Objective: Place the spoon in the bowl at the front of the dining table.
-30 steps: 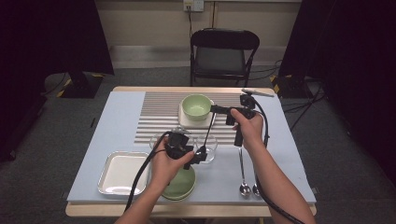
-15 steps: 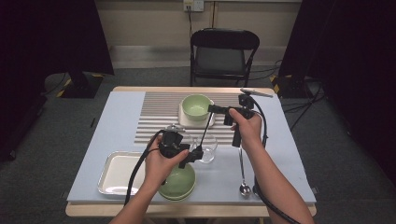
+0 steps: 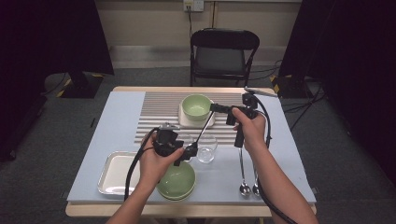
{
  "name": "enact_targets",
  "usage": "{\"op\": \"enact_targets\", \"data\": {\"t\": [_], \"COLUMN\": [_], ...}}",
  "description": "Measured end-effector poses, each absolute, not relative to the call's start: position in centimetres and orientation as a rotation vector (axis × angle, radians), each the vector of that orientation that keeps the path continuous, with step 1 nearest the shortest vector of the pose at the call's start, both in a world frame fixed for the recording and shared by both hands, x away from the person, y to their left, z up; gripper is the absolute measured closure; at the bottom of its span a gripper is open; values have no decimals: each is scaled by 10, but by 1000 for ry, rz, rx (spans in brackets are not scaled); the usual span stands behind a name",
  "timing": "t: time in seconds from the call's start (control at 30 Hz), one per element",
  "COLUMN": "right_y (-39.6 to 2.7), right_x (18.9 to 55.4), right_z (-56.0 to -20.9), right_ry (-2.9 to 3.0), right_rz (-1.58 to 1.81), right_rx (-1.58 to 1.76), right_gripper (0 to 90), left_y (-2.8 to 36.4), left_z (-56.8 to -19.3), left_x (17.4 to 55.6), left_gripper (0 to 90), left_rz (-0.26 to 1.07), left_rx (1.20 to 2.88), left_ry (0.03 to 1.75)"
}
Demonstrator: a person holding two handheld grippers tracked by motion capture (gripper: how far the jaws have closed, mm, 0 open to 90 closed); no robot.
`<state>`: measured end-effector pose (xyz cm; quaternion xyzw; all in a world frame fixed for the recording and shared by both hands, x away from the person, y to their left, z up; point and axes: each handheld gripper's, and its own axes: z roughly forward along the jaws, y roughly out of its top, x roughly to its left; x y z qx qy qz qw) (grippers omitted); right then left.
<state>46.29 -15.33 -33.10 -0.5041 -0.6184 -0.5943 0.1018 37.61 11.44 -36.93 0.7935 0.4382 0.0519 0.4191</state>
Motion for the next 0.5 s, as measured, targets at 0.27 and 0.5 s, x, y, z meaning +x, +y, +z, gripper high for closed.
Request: {"op": "enact_targets", "data": {"t": [0.27,0.5], "right_y": [-151,-146], "right_x": [461,460], "right_z": [-331,-333], "right_ry": [-1795,-1777], "right_rz": [-1747,-1739], "right_rx": [-1496,-1508], "right_gripper": [900,900], "left_y": [128,137], "left_z": [-367,-367], "left_x": [378,378], "left_gripper": [328,328], "left_rz": [180,186], "left_rx": [1975,1957], "left_ry": [1138,1155]}}
